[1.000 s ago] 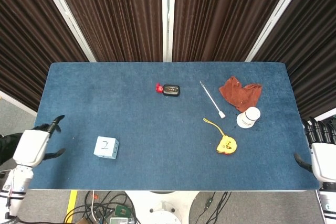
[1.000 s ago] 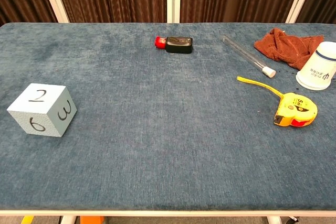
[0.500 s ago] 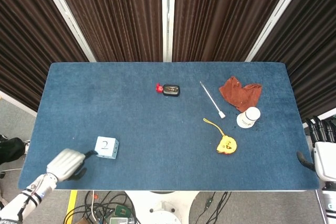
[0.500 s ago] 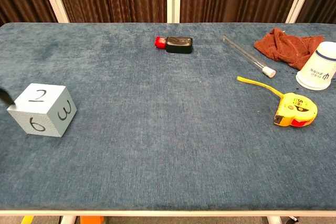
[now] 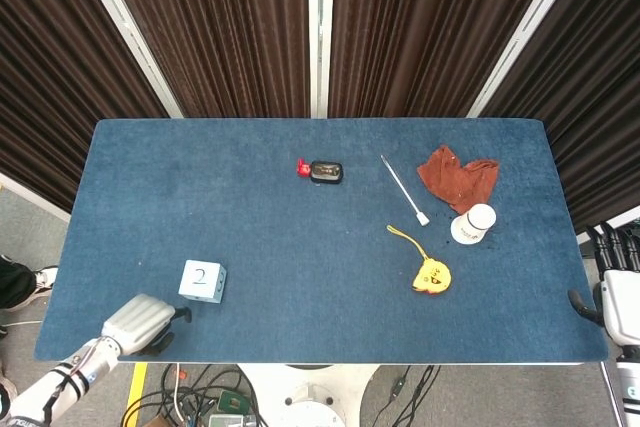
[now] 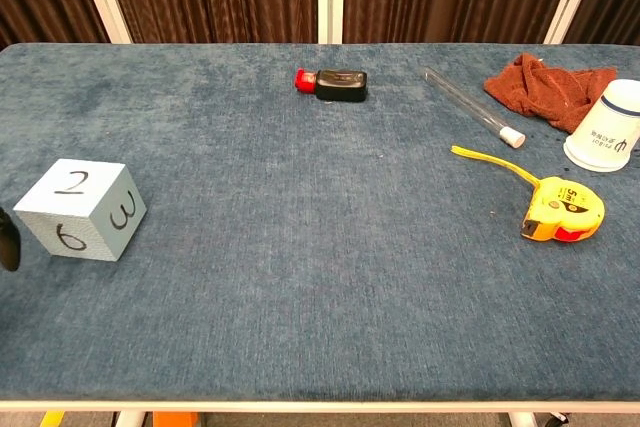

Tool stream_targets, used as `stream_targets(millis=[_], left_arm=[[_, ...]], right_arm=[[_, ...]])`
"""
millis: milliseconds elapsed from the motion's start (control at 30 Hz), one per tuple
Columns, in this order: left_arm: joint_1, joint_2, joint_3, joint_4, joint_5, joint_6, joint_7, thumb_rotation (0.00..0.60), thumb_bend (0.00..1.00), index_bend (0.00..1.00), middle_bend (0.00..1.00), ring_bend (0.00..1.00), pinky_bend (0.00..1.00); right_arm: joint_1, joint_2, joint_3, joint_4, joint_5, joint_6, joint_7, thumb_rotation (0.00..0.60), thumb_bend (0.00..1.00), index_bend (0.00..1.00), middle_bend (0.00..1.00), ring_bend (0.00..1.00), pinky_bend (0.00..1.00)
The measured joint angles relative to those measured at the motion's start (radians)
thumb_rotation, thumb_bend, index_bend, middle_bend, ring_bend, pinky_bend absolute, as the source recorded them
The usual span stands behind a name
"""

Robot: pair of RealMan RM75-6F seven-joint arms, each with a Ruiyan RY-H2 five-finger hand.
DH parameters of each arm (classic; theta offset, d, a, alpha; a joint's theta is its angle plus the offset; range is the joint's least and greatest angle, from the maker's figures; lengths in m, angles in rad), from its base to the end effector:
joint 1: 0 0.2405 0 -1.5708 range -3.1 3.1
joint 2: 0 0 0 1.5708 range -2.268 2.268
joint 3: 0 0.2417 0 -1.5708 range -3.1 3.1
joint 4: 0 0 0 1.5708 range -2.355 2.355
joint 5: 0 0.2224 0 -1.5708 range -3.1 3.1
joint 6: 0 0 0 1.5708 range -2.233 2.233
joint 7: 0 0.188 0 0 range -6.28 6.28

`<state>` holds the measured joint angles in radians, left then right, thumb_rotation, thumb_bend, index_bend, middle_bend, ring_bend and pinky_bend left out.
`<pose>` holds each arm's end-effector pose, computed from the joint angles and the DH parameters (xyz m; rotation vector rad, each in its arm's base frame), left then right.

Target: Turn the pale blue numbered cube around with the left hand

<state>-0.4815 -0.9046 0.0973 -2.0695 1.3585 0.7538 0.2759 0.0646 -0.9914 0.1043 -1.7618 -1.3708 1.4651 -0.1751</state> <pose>-0.2079 0.2138 0.0316 -2.1580 -1.1899 -0.4676 -0.3031 -0.2278 0.1798 1.3102 -0.8359 0.7414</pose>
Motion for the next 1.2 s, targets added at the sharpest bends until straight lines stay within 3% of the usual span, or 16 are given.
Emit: stream_targets(millis=[300, 1200], left_arm=[[-0.034, -0.044, -0.009, 0.022, -0.035, -0.007, 0.031, 0.600, 0.52, 0.18, 0.81, 0.84, 0.84], [-0.183, -0.097, -0.039, 0.030, -0.158, -0.070, 0.095, 0.600, 0.57, 0.17, 0.80, 0.85, 0.84]], right_arm=[[0.004, -0.003, 0.000, 0.008, 0.010, -0.011, 0.005, 0.600, 0.18, 0.00, 0.00, 0.00, 0.00], [0.017, -0.012, 0.001, 0.036, 0.044, -0.052, 0.025, 0.600, 0.18, 0.00, 0.00, 0.00, 0.00]])
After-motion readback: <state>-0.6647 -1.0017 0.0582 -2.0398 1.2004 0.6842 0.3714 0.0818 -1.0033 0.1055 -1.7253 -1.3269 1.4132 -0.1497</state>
